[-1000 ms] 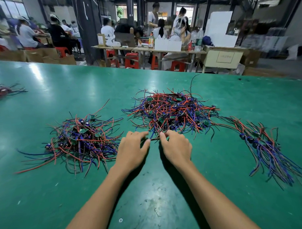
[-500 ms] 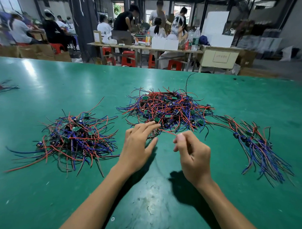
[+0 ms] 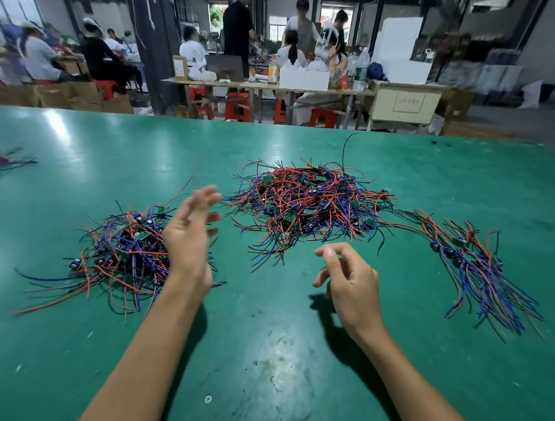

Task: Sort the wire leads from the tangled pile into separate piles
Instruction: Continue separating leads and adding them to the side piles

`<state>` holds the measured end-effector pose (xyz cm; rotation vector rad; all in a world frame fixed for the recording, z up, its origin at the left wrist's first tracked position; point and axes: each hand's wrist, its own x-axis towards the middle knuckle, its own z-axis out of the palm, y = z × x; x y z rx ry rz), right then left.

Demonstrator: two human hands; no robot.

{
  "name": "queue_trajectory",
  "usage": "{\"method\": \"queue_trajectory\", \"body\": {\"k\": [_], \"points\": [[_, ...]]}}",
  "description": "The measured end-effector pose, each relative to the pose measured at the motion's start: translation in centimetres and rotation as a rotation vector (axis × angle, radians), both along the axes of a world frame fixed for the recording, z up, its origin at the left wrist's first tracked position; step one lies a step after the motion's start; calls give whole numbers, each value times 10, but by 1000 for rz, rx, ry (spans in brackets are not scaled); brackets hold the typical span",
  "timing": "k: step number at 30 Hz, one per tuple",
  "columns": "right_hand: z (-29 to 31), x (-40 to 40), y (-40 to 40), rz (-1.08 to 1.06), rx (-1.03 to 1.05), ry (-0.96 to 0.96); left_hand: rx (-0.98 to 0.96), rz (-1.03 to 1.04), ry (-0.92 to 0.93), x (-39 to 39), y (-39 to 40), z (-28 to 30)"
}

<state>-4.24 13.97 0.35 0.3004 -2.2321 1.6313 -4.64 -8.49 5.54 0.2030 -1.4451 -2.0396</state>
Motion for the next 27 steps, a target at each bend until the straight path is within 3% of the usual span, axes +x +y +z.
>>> {"method": "queue_trajectory", "body": {"k": [3,5,6,8,12,13,15,18,21,24,27], "points": [[-7,-4,-4,55,156,-61,488,-132,-35,-1,-38,-1],[-9,-6,-4,79,254,-96,534,-198,-68,-5,-40,-5],[-10,-7,-4,85,295,-105,463,-212,-104,-8,-35,-8],[-11,-6,-4,84,359,-107,99,-176,-216,-12,-17,-15],[-10,-4,-4,73,400,-106,-1030,10,-378,-18,17,-44],[-10,-4,-3,74,407,-105,-1199,53,-398,-19,22,-49],[-9,-3,-3,82,406,-104,-1348,119,-413,-20,26,-56],[-9,-3,-3,85,386,-108,-1258,154,-426,-21,22,-55],[-8,-3,-4,82,385,-111,-964,89,-412,-17,24,-45],[-8,-3,-4,89,397,-96,-732,42,-285,-9,35,-31],[-10,-3,-4,80,360,-43,-688,42,-157,5,48,-19]]}}
